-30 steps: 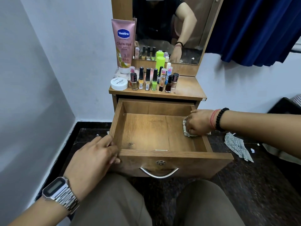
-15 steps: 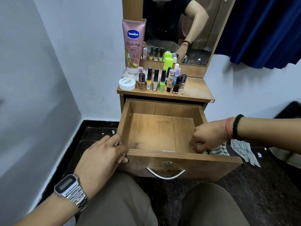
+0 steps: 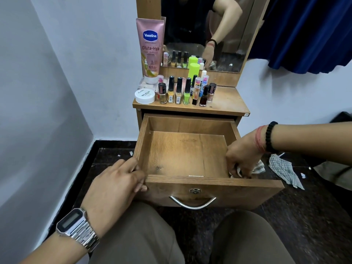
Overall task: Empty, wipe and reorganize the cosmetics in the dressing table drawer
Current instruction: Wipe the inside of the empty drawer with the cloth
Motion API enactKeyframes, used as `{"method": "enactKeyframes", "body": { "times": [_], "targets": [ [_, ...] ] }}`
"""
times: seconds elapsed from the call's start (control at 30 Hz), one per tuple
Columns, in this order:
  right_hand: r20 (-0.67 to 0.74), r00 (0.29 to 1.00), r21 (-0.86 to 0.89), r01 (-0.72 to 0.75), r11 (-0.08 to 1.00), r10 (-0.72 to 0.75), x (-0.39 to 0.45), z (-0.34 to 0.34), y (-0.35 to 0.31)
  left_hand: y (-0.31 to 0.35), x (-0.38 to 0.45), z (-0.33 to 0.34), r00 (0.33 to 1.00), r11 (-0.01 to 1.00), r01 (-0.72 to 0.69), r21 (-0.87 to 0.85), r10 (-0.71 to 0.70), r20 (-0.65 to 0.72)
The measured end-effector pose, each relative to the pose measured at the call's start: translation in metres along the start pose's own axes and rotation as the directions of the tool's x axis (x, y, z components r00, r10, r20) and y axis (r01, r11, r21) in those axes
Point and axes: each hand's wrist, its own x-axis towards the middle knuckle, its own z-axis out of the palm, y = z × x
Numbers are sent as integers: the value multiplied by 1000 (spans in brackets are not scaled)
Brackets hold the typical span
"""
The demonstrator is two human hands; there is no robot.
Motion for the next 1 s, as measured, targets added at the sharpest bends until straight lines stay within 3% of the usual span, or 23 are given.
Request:
{"method": "enactKeyframes", "body": {
  "times": [0.17, 0.27, 0.33, 0.4, 0.47, 0.57, 0.67, 0.77, 0.83, 1.0],
  "targets": [
    [68, 997, 138, -43, 990, 34, 1, -26, 11, -1, 0, -1, 1000, 1000, 18, -19, -18, 10],
    [-129, 990, 446, 1, 895, 63, 2, -28, 28, -1, 0, -2, 999, 1000, 23, -16, -22, 32],
    [-242, 964, 704, 100, 703, 106, 9, -22, 31, -1, 0, -2, 998, 999, 34, -6, -34, 45],
    [-300, 945, 896, 234, 377, 128, 19, -18, 21, -2, 0, -2, 999, 999, 29, -13, -29, 39],
    [-329, 939, 941, 318, 115, 97, 32, -20, 3, -1, 0, -5, 999, 1000, 18, -4, -18, 30],
    [-352, 936, 934, 351, -69, -12, 55, -30, -32, 1, 1, -10, 999, 1000, 15, 2, -15, 31],
    [-333, 933, 943, 328, -61, -139, 74, -43, -72, 2, 0, -11, 999, 1000, 15, 21, -16, 45],
    [-301, 934, 945, 319, 71, -193, 84, -53, -101, 3, 0, -11, 998, 998, 26, 51, -28, 49],
    [-326, 926, 920, 357, 163, -189, 80, -55, -102, 4, 1, -11, 998, 998, 32, 55, -35, 54],
    [-273, 947, 911, 310, 271, -167, 61, -63, -69, 1, 0, -8, 999, 999, 33, 28, -34, 39]
  ]
}}
